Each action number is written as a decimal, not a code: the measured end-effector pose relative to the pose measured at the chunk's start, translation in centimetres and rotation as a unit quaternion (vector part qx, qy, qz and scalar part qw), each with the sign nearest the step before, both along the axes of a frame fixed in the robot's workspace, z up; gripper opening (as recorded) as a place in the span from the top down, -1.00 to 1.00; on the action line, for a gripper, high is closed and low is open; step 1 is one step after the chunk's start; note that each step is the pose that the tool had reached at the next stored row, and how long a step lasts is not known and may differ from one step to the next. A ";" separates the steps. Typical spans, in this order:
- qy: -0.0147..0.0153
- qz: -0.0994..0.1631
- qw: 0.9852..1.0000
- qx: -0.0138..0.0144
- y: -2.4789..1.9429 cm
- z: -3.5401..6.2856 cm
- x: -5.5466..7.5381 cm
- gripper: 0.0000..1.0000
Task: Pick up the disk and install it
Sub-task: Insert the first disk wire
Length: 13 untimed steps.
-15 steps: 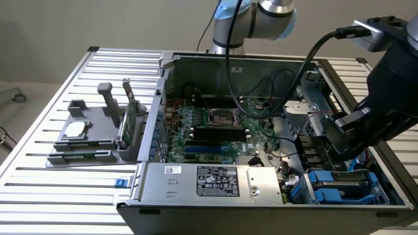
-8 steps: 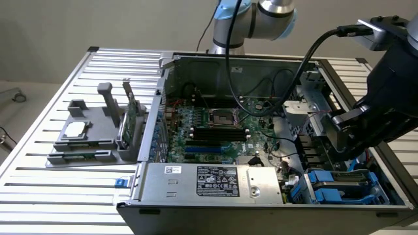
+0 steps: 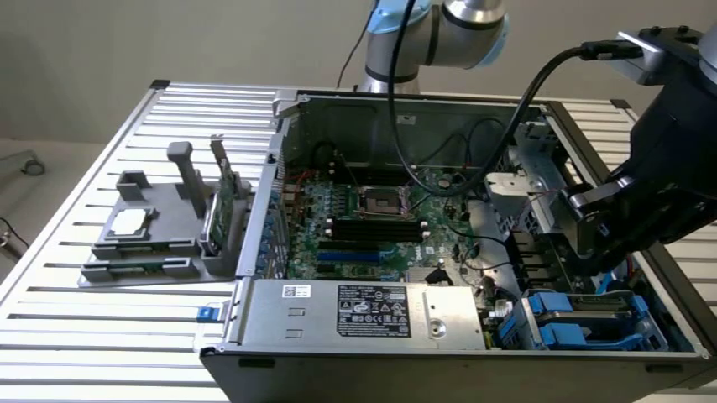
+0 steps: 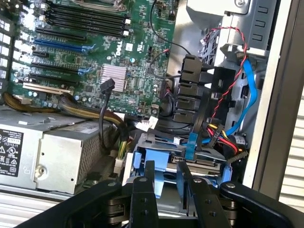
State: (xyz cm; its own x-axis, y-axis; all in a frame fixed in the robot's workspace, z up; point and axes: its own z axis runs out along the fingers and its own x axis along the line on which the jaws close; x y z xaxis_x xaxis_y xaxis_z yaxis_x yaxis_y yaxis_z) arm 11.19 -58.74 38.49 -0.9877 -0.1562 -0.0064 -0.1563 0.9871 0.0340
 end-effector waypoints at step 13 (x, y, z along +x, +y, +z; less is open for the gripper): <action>0.000 -0.019 1.000 0.000 0.66 -0.01 1.1 0.35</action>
State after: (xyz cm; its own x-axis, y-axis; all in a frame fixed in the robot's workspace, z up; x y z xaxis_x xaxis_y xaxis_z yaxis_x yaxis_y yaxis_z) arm 12.32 -58.08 38.48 -0.9928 -0.1193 -0.0065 -0.1194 0.9922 0.0349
